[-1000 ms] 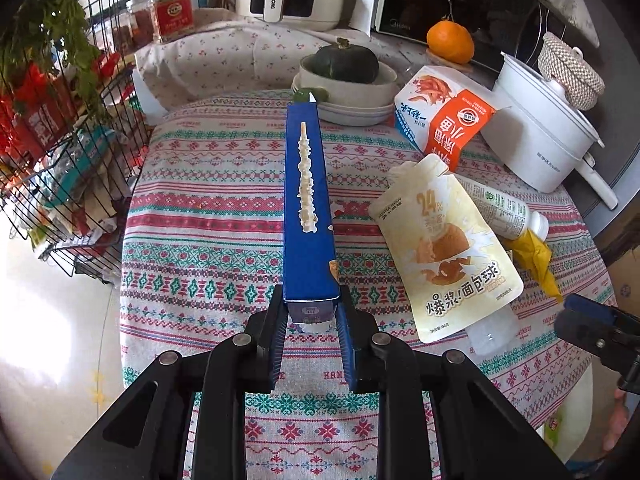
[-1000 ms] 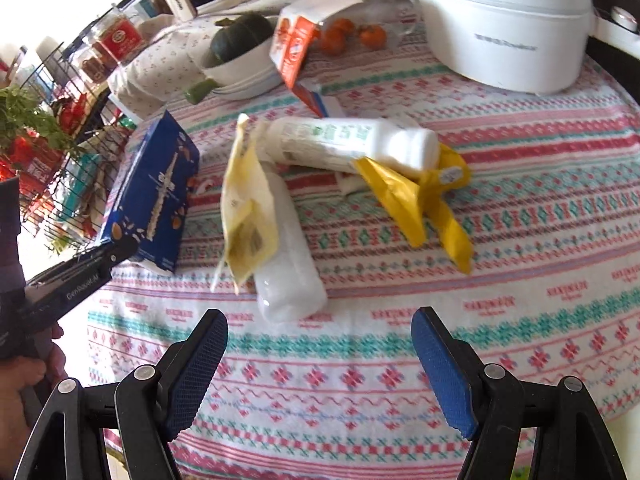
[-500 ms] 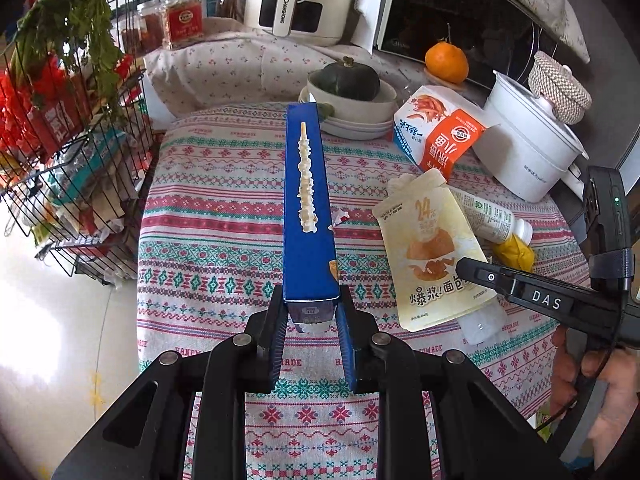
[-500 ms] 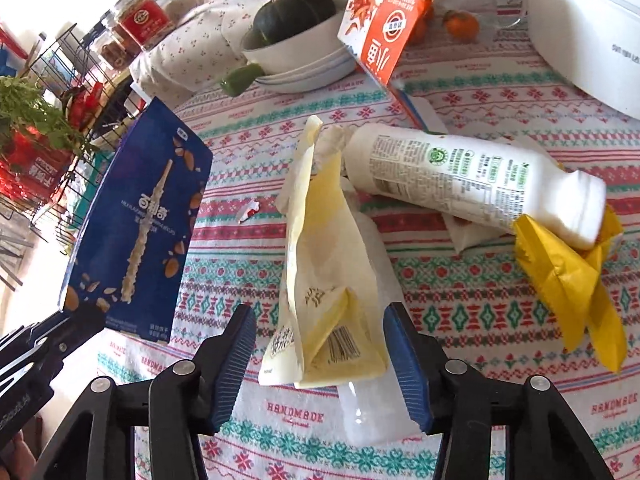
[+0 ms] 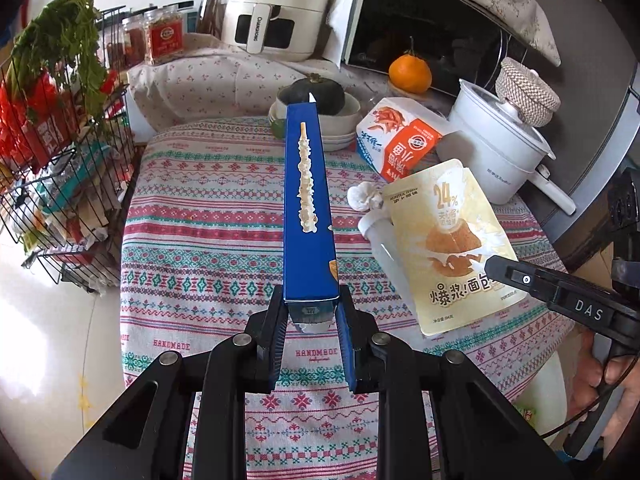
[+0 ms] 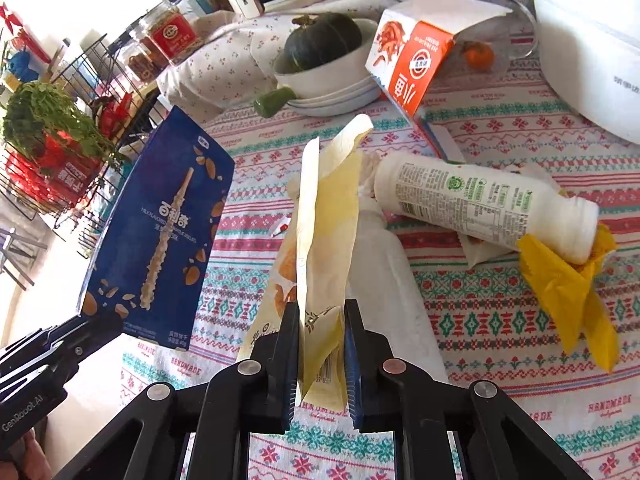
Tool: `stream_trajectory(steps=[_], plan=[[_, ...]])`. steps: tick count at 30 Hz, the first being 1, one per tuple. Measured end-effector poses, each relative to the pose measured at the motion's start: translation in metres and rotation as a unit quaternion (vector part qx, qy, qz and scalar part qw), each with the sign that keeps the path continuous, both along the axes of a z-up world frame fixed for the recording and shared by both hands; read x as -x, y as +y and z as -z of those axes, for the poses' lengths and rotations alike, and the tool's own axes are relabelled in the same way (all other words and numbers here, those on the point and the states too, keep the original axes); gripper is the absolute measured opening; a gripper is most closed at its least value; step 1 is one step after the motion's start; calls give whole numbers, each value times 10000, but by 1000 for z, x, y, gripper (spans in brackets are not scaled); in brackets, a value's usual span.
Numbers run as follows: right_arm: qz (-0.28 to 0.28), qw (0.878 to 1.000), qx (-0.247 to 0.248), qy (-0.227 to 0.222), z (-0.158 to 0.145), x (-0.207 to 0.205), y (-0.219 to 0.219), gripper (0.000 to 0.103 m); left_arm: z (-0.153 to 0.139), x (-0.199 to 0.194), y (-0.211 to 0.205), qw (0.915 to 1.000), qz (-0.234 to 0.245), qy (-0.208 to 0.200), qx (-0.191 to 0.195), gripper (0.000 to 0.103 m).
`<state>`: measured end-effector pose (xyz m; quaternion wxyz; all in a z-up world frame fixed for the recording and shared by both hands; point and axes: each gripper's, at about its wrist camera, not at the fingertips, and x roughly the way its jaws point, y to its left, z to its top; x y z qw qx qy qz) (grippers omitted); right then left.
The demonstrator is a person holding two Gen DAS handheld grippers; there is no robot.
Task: Collect trash
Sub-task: 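Grasp the blue box with the left tool while the right grasps the yellow pouch, then carry the blue box and yellow pouch over the white bin and release both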
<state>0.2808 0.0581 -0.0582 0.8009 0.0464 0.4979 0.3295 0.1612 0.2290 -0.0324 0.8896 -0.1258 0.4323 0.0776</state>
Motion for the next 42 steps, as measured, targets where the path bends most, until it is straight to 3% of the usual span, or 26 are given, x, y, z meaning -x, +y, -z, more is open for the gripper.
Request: stream_trajectory(steps=[11,25,34,42], plan=[[268,9986,162,-418,-46,43,-81,17,-28,17,-81,9942,994,-397,138,25],[1333,9892,320,-523,-66,101,-229,17,-26,41,-197,9698,2404,-395,-81,25],[1928,9795,565,-172,-38,135,-302,17,-8,63,-261,9448,3270,-138,-130,25],[2388,9681,755,-97,-28,162,-362,17,16,83,-323,9075,4188,291,-101,25]])
